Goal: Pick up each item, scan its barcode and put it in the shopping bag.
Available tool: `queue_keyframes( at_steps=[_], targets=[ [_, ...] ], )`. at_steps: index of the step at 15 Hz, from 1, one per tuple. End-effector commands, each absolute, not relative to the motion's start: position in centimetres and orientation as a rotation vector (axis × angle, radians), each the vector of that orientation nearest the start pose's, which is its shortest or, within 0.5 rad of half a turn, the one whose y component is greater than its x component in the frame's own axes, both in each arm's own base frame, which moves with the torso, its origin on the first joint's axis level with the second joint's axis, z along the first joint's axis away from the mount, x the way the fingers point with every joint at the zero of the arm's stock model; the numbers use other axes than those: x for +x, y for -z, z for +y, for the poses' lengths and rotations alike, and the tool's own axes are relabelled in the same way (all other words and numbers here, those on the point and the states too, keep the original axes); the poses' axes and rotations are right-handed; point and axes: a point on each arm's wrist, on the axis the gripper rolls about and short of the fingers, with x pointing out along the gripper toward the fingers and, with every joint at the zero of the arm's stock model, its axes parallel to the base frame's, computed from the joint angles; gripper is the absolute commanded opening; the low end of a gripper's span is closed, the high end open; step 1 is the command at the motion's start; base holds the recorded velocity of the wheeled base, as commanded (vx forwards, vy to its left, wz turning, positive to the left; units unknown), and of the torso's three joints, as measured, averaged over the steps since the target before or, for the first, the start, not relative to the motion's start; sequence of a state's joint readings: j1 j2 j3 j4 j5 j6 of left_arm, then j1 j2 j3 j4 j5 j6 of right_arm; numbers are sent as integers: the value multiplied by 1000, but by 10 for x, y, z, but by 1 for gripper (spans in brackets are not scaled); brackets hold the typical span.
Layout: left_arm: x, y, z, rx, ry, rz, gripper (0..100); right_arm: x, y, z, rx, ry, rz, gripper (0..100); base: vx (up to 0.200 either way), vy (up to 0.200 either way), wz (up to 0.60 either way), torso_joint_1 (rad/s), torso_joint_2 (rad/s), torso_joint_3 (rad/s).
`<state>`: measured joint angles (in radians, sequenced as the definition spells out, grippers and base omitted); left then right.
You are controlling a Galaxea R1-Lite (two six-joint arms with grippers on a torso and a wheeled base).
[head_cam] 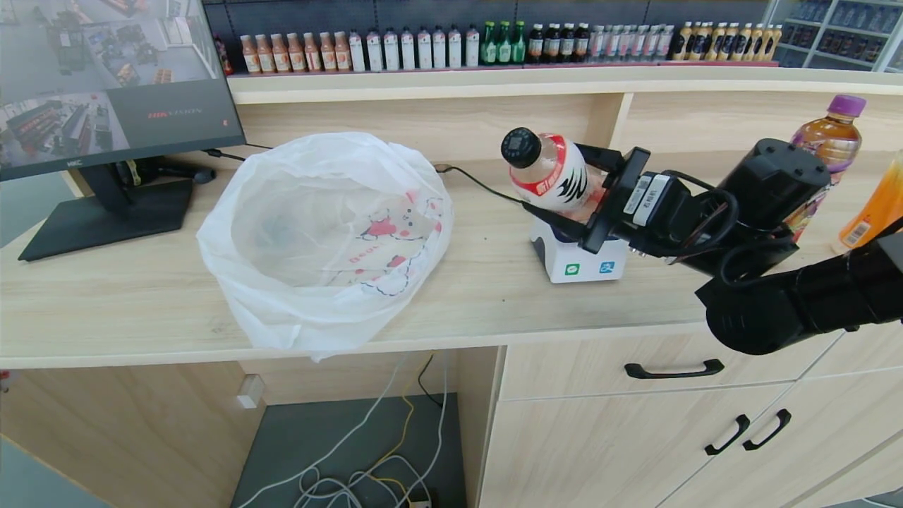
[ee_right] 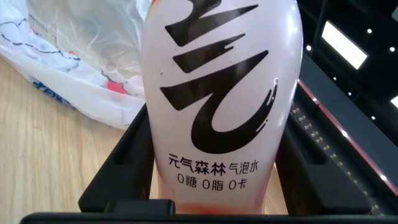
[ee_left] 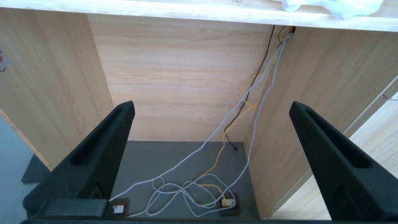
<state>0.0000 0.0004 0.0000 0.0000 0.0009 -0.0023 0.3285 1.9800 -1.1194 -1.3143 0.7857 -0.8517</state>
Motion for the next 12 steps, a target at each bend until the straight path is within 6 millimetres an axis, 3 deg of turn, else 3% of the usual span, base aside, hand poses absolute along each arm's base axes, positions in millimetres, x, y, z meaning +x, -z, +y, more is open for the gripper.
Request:
queue_keyframes(
  at_steps=[1, 6, 10, 12],
  targets=[
    [-23, -75, 0, -3, -2, 0, 100, 342, -244, 142, -833, -844, -933, 0, 0, 0, 0, 0, 0, 0],
    [-23, -75, 0, -3, 0, 0, 100, 329, -263, 138, -773, -813, -932, 0, 0, 0, 0, 0, 0, 0],
    [-23, -75, 0, -3, -2, 0, 100, 310, -303, 132, -543, -743, -907, 0, 0, 0, 0, 0, 0, 0],
    [-23, -75, 0, -3, -2, 0, 100, 302, -311, 134, -482, -733, -903, 0, 0, 0, 0, 0, 0, 0]
  ],
)
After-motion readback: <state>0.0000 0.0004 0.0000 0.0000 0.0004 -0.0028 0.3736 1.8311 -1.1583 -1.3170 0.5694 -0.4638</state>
